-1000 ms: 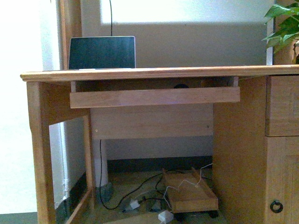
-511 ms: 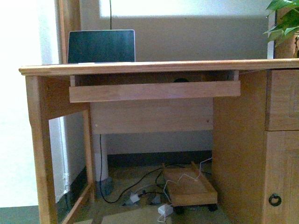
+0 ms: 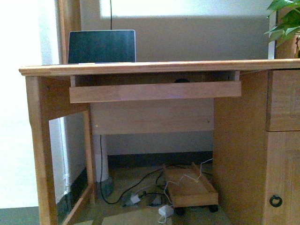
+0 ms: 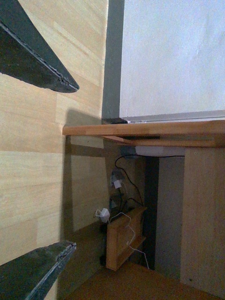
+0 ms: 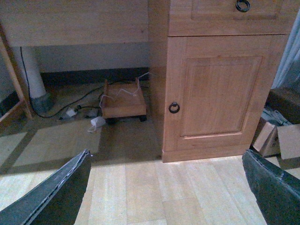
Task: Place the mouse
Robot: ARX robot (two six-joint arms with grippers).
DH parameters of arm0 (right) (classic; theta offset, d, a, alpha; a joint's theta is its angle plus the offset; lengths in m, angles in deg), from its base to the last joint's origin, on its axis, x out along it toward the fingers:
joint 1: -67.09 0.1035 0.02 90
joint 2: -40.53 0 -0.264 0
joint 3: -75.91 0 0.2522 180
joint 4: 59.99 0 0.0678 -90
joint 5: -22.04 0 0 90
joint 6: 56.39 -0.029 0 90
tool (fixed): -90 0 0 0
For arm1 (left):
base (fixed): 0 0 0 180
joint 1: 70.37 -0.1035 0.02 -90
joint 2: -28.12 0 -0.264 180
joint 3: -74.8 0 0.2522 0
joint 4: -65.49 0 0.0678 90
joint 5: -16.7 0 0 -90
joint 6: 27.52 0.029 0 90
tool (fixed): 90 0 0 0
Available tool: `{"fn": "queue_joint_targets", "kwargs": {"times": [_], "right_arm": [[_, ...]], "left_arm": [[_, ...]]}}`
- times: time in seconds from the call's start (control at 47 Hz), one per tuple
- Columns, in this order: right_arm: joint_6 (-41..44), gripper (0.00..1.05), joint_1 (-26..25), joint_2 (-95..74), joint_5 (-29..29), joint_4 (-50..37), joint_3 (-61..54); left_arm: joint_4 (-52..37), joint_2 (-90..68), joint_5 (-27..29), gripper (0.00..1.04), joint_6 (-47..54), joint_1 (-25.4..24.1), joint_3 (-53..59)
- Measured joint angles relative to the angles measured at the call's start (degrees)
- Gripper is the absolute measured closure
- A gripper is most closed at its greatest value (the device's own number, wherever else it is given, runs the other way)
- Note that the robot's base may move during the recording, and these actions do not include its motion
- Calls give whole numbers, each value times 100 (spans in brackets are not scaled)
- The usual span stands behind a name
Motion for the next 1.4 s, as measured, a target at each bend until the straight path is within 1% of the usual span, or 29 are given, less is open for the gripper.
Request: {"fn": "queue_joint_targets", "kwargs": {"times": [1.404], "right_arm": [[0,7,0,0,-4,0,0]], "left_arm": [[0,2,2,8,0,0,0]]}}
